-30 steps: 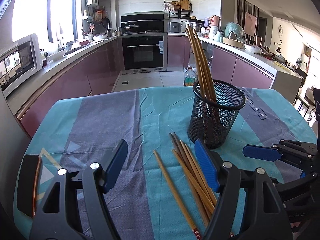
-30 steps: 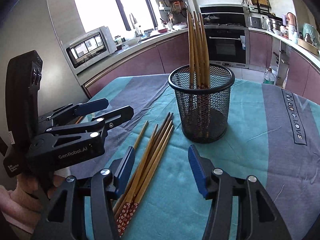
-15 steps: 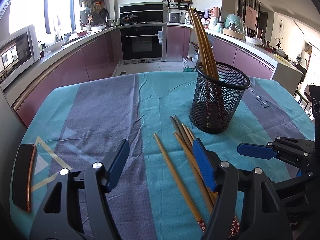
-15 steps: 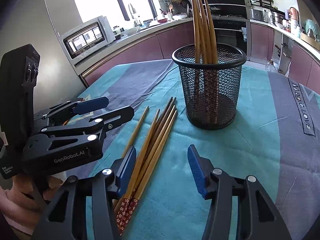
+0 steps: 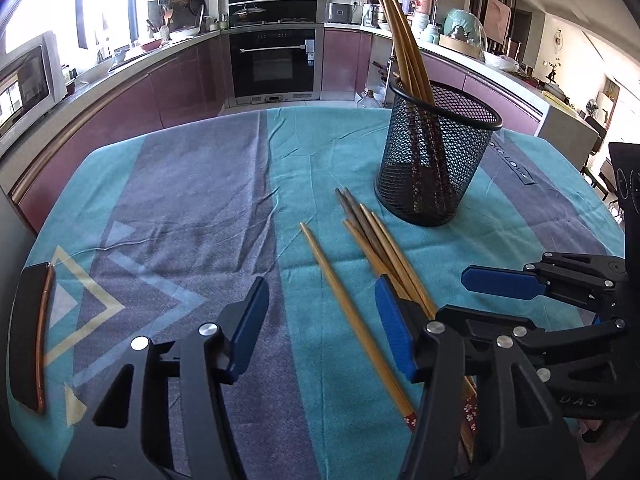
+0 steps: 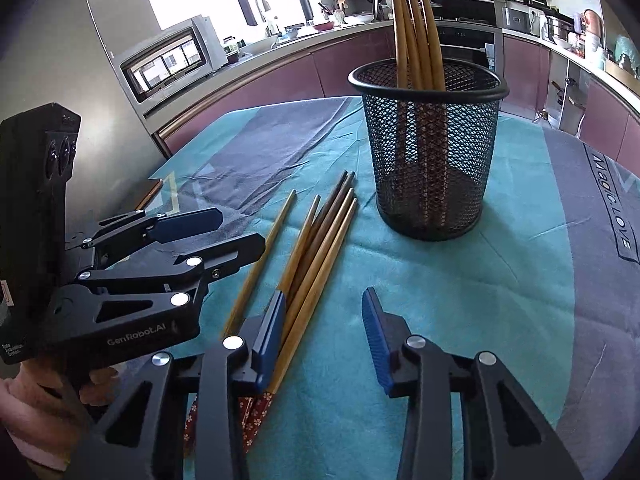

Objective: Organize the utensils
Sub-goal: 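Move the open right gripper toward the remaining chopsticks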

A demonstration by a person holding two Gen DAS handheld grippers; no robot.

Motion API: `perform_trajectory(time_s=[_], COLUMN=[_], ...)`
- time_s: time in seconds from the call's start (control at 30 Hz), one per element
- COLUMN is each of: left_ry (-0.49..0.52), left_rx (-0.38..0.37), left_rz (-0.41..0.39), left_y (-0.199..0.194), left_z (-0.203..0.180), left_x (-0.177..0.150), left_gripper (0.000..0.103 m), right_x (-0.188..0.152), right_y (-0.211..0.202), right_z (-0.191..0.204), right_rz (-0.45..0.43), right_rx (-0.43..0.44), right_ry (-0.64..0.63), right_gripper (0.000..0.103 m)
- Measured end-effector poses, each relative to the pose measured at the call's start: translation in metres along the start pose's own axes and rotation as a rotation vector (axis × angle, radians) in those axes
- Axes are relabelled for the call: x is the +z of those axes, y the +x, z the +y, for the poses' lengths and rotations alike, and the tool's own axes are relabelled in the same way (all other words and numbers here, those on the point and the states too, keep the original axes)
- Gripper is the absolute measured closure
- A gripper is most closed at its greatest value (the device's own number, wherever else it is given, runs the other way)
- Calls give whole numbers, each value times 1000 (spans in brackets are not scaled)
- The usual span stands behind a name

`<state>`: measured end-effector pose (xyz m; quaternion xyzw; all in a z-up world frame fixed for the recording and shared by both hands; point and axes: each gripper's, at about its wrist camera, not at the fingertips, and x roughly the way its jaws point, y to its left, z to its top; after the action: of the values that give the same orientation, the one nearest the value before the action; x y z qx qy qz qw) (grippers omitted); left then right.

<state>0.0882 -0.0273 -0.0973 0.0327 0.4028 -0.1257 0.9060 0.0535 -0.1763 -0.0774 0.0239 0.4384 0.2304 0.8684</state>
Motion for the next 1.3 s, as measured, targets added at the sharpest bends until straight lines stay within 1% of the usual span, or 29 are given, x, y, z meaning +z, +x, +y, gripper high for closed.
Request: perform_trajectory(time_s=[0.1, 0.37, 0.43, 0.5, 0.73, 0.97, 1.17, 1.3], left_ry=[2, 17, 21, 30, 35, 40, 54, 60], left_rx=[-12, -54, -53, -51, -55, -71, -75, -71], left_rz=[16, 62, 67, 67, 73, 77, 84, 81], left_y=[4, 16, 19, 19, 20, 18, 19, 20], left_z=[-1, -6, -7, -7, -5, 0, 0, -3], left_x=[-1, -5, -5, -5, -5, -7, -7, -7], left_gripper=[54, 63, 66, 66, 73, 75, 73, 72], right_x=[0, 0, 1, 1, 5, 5, 6, 9], right_y=[2, 8, 8, 9, 10, 7, 10, 14], right_z=[-1, -1, 0, -1, -1, -4, -3, 0], right_rz=[8, 26, 26, 30, 54, 60, 64, 65], right_rx=[-2, -12, -15, -17, -35, -47, -63, -78], right_ry=[10, 13, 10, 11, 8, 9, -2, -13], right_gripper=[70, 71, 71, 73, 76, 77, 77, 81])
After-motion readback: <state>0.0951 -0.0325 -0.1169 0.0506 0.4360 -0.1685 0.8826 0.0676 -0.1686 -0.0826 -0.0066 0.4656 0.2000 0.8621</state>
